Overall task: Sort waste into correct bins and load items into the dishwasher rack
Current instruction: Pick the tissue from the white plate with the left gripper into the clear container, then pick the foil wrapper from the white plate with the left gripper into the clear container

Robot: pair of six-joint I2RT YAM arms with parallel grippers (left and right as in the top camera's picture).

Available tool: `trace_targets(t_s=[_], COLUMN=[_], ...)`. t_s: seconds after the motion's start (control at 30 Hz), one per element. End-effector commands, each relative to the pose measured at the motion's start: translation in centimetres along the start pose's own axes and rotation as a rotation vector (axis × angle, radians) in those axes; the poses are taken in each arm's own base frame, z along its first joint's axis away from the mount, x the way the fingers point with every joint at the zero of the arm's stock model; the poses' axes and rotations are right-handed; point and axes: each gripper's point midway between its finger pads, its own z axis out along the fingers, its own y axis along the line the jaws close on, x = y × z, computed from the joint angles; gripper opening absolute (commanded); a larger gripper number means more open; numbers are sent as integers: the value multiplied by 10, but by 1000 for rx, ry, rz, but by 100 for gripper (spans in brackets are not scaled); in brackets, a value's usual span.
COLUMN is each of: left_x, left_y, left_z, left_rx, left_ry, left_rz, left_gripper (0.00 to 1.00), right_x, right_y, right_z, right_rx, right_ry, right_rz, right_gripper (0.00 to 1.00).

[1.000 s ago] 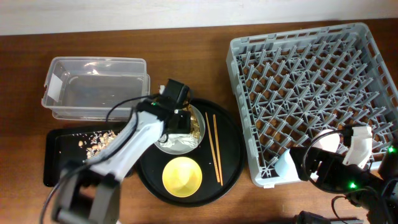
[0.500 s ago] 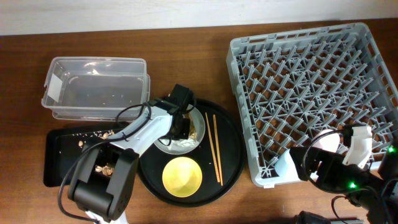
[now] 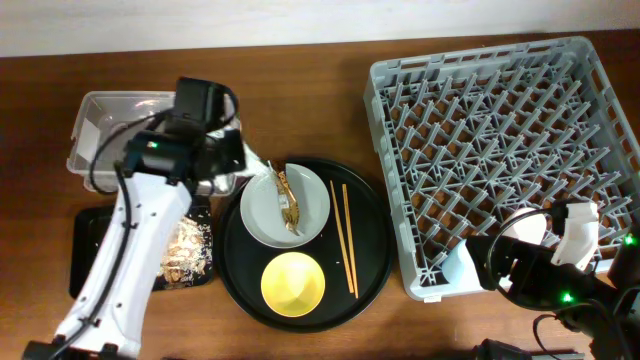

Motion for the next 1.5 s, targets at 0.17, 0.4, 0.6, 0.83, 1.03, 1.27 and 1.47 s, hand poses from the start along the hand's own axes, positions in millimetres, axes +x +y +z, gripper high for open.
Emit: trace_targets(t_s=[0.17, 0.4, 0.6, 0.83, 1.03, 1.27, 1.47], left_x=[-55, -33, 43, 90, 113, 120, 128], left_y=[83, 23, -45, -67, -68, -76, -72], left_z=[77, 53, 60, 113, 150, 154, 153], left_rx=[-221, -17, 44, -35, -53, -10, -30], left_ry=[-108, 1, 202, 247, 329, 359, 397], left_rz=[-131, -37, 102, 107, 120, 113, 121], left_gripper=[40, 76, 65, 63, 48, 37, 0], right_x=[-2, 0, -1, 0, -1, 1, 4], right_y=[-2, -3, -3, -2, -3, -3, -3], right_z=[1, 1, 1, 1, 1, 1, 1], right_rx=[11, 11, 11, 11, 11, 11, 12], right_ry=[-5, 0, -1, 0, -1, 4, 16], right_rz=[-2, 1, 1, 1, 1, 4, 11], right_gripper=[99, 100, 99, 99, 99, 99, 99])
